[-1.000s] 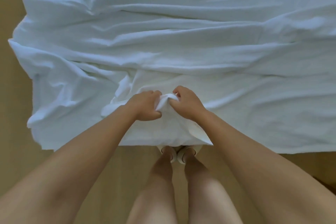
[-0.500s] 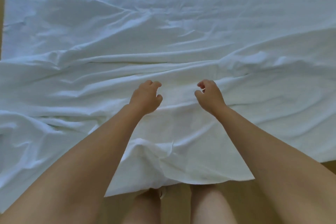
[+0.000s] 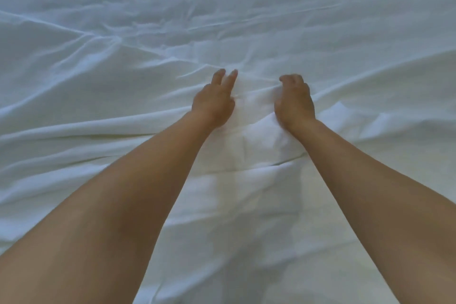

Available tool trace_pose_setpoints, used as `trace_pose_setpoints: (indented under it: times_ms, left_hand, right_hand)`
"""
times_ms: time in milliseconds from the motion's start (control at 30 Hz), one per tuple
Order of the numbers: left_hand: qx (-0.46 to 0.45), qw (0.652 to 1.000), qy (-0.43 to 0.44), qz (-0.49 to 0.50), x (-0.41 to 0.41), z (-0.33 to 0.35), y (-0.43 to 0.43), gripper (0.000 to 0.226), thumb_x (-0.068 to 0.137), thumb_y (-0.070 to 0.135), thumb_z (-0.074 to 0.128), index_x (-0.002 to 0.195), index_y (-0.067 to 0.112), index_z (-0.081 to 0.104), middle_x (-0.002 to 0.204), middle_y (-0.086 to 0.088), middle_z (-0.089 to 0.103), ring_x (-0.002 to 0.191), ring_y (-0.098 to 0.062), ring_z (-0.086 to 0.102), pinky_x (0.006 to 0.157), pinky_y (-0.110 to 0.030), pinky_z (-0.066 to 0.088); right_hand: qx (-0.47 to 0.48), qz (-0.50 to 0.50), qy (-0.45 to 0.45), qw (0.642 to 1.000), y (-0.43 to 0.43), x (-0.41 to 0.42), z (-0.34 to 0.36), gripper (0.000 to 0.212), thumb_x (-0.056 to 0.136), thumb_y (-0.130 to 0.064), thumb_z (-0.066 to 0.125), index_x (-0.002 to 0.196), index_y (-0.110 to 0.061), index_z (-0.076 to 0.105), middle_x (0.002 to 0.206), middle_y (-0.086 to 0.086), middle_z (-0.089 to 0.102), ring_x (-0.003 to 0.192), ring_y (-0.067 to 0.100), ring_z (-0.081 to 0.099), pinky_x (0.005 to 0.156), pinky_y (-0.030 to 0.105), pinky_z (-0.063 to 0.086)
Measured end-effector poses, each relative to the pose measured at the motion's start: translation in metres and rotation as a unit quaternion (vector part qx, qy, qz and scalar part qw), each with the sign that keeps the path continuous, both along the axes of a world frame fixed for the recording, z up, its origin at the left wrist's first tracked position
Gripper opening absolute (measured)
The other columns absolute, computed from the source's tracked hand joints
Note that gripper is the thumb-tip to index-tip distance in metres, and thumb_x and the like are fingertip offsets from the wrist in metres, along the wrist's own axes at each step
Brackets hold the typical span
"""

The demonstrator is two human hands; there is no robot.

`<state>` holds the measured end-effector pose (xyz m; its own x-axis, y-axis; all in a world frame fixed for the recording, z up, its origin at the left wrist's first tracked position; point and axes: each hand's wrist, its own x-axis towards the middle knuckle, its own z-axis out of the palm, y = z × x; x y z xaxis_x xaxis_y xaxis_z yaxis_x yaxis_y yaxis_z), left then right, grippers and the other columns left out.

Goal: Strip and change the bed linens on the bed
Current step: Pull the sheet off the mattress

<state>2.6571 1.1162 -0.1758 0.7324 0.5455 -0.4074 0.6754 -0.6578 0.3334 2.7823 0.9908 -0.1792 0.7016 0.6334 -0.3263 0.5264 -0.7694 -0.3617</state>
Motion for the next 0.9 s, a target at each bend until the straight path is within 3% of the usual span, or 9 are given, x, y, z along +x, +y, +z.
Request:
trace_pose_setpoints:
  times_ms: [100, 200, 267, 400, 533, 633, 733, 800, 900]
  left_hand:
    - [0.002, 0.997, 0.07, -0.03, 0.037, -0.012, 0.011, 0.084, 0.085, 0.021, 0.061, 0.151, 0.027, 0.009, 0.156, -0.007, 0.012, 0.119, -0.034, 0.05, 0.083, -0.038, 0.043]
    - [0.03, 0.991, 0.123, -0.052, 0.051, -0.011, 0.018, 0.042, 0.085, 0.027, 0.058, 0.123, 0.012, 0.049, 0.127, -0.014, 0.049, 0.106, -0.035, 0.054, 0.076, -0.035, 0.039]
    - [0.043, 0.991, 0.108, -0.066, 0.048, -0.004, 0.026, 0.019, 0.088, 0.03, 0.051, 0.092, 0.012, 0.054, 0.106, -0.014, 0.058, 0.089, -0.031, 0.052, 0.069, -0.032, 0.035]
    - [0.069, 0.997, -0.007, 0.017, 0.034, 0.028, 0.083, 0.028, 0.094, 0.028, 0.043, 0.074, 0.009, 0.046, 0.085, -0.014, 0.051, 0.079, -0.026, 0.043, 0.066, -0.031, 0.029]
    - [0.137, 0.939, -0.156, 0.274, 0.039, 0.073, 0.179, 0.035, 0.096, 0.024, 0.037, 0.092, -0.001, 0.062, 0.102, -0.026, 0.061, 0.097, -0.036, 0.057, 0.073, -0.036, 0.037]
    - [0.107, 0.891, -0.181, 0.402, 0.036, 0.075, 0.217, 0.034, 0.095, 0.022, 0.04, 0.12, 0.001, 0.051, 0.126, -0.018, 0.054, 0.114, -0.031, 0.053, 0.084, -0.032, 0.04]
    - [0.065, 0.936, -0.118, 0.325, 0.019, 0.046, 0.193, 0.062, 0.089, 0.024, 0.056, 0.143, 0.011, 0.026, 0.149, -0.011, 0.026, 0.13, -0.028, 0.04, 0.1, -0.034, 0.036]
    - [0.058, 0.978, -0.029, 0.197, 0.003, 0.017, 0.162, 0.079, 0.089, 0.032, 0.059, 0.15, 0.016, 0.012, 0.158, -0.008, 0.007, 0.143, -0.025, 0.019, 0.111, -0.041, 0.026]
    - [0.038, 0.991, 0.105, 0.07, -0.023, -0.027, 0.108, 0.08, 0.09, 0.054, 0.049, 0.152, 0.025, 0.007, 0.16, -0.004, -0.003, 0.146, -0.026, -0.002, 0.115, -0.049, 0.009]
  right_hand:
    - [-0.086, 0.037, -0.008, 0.996, -0.003, 0.023, -0.016, 0.061, 0.093, -0.011, 0.045, 0.148, -0.015, 0.019, 0.154, 0.007, 0.018, 0.129, 0.032, 0.032, 0.094, 0.037, 0.037]
    - [-0.138, 0.062, -0.02, 0.988, 0.008, 0.026, -0.015, 0.053, 0.093, -0.012, 0.049, 0.14, -0.008, 0.027, 0.144, 0.014, 0.028, 0.116, 0.035, 0.046, 0.075, 0.035, 0.037]
    - [-0.144, 0.083, -0.021, 0.986, 0.019, 0.022, -0.006, 0.036, 0.094, -0.009, 0.044, 0.129, -0.003, 0.037, 0.131, 0.02, 0.041, 0.107, 0.038, 0.052, 0.071, 0.034, 0.032]
    - [-0.015, 0.07, -0.065, 0.995, 0.076, 0.017, 0.029, 0.025, 0.093, -0.001, 0.039, 0.118, 0.0, 0.043, 0.121, 0.02, 0.045, 0.097, 0.036, 0.056, 0.066, 0.032, 0.03]
    - [0.236, 0.082, -0.108, 0.962, 0.188, 0.015, 0.075, 0.026, 0.089, 0.004, 0.039, 0.113, -0.001, 0.048, 0.124, 0.018, 0.042, 0.091, 0.031, 0.054, 0.064, 0.023, 0.025]
    - [0.254, 0.159, 0.003, 0.954, 0.238, 0.001, 0.075, 0.049, 0.094, -0.007, 0.039, 0.142, -0.013, 0.031, 0.152, 0.015, 0.019, 0.137, 0.025, 0.028, 0.104, 0.031, 0.026]
    - [0.149, 0.168, 0.106, 0.969, 0.227, -0.019, 0.035, 0.069, 0.097, -0.026, 0.041, 0.151, -0.026, -0.002, 0.159, 0.0, -0.011, 0.146, 0.021, -0.005, 0.114, 0.049, 0.007]
    - [0.058, 0.165, 0.094, 0.98, 0.192, -0.033, -0.001, 0.069, 0.098, -0.036, 0.038, 0.151, -0.025, -0.005, 0.159, 0.0, -0.012, 0.146, 0.021, -0.008, 0.114, 0.047, 0.002]
    - [-0.023, 0.193, 0.028, 0.981, 0.127, -0.049, -0.045, 0.066, 0.099, -0.042, 0.034, 0.151, -0.021, 0.0, 0.159, 0.003, -0.009, 0.146, 0.021, -0.008, 0.115, 0.036, -0.005]
